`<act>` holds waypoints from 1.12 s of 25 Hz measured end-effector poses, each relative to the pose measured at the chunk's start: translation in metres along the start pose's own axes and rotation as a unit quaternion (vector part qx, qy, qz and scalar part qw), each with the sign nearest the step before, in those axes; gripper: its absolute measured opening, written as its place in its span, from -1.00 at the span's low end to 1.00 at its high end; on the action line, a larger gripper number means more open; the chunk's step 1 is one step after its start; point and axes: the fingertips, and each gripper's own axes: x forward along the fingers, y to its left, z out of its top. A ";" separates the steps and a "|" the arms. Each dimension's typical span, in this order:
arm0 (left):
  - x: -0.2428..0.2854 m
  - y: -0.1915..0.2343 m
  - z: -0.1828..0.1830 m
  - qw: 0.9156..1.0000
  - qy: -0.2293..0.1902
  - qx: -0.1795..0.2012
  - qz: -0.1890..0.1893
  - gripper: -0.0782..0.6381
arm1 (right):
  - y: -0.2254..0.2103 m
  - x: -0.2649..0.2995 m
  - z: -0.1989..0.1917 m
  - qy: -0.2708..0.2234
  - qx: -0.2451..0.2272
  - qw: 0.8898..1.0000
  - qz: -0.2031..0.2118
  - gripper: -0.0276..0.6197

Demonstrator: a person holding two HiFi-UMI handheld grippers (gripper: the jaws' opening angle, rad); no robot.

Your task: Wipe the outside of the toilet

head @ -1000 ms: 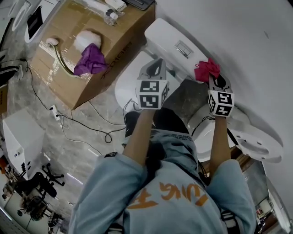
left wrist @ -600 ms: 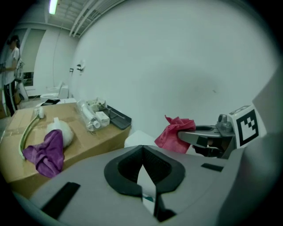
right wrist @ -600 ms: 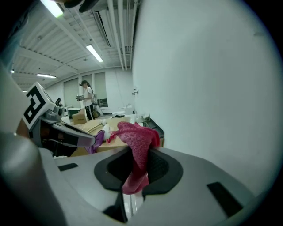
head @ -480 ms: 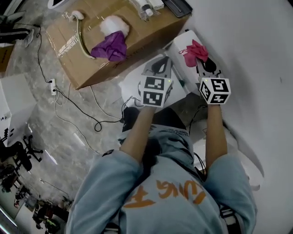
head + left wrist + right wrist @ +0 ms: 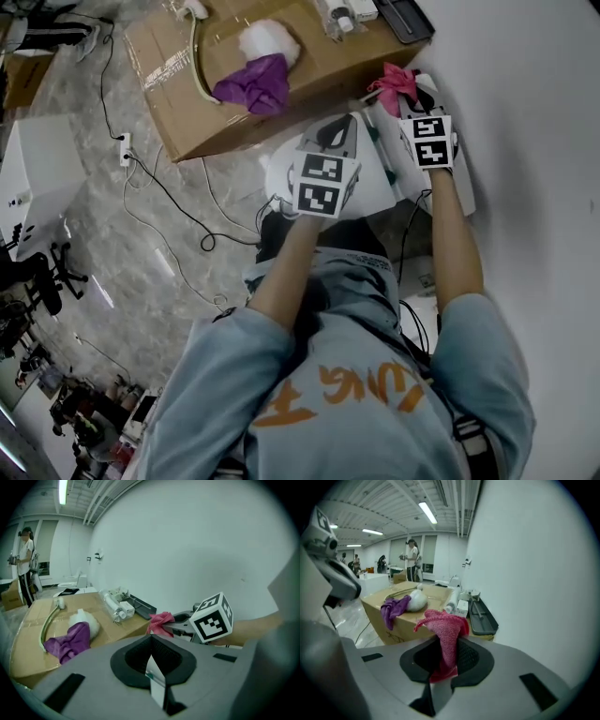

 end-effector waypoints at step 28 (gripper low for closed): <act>-0.007 -0.043 -0.019 0.994 0.048 0.081 -0.048 -0.71 | 0.040 -0.059 -0.067 0.135 -0.160 0.978 0.003 -0.69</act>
